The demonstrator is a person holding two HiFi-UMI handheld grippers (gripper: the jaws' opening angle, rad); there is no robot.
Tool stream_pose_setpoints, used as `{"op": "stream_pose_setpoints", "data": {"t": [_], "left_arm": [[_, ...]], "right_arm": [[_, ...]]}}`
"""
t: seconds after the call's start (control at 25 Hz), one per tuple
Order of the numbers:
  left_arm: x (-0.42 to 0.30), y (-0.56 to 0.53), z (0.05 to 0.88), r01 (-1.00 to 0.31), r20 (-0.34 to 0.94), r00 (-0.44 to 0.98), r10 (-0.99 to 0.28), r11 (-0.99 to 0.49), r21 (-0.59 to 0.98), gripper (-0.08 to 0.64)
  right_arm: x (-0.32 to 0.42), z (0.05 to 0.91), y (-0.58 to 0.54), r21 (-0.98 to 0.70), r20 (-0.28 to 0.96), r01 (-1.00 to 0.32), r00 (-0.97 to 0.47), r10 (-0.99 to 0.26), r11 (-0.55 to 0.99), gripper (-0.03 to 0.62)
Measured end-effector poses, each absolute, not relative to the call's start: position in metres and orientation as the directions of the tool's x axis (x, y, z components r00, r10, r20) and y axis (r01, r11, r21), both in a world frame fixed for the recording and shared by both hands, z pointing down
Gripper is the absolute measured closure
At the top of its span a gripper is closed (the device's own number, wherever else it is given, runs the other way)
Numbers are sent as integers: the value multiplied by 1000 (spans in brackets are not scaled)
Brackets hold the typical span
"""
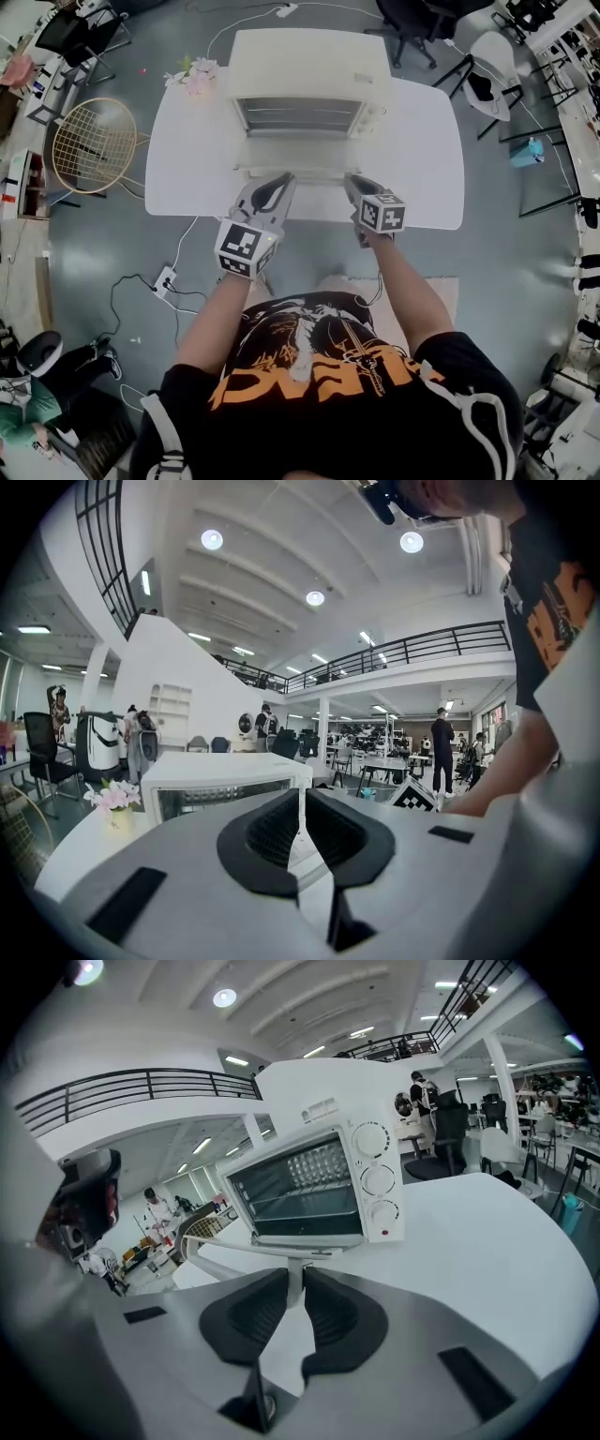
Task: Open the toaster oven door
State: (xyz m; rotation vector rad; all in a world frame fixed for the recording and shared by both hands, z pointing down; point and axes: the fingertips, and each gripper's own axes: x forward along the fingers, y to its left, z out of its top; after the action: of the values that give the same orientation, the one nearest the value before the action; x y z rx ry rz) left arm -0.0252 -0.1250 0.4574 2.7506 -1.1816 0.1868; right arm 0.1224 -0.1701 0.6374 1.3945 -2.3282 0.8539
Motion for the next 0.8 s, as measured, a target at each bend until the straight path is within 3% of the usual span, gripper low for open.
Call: {"op": "stream_pose_setpoints", "data": {"t": [0.36, 0.8], "left_arm": [[-28, -115, 499, -732, 241, 676, -697, -674, 104, 518], [-3, -98, 579, -680, 404, 714, -572, -703, 208, 520]], "right_arm": [[121, 698, -141, -315, 641, -887, -462, -613, 339, 515], [117, 746, -134, -334, 730, -907, -421, -539, 256, 511]]}}
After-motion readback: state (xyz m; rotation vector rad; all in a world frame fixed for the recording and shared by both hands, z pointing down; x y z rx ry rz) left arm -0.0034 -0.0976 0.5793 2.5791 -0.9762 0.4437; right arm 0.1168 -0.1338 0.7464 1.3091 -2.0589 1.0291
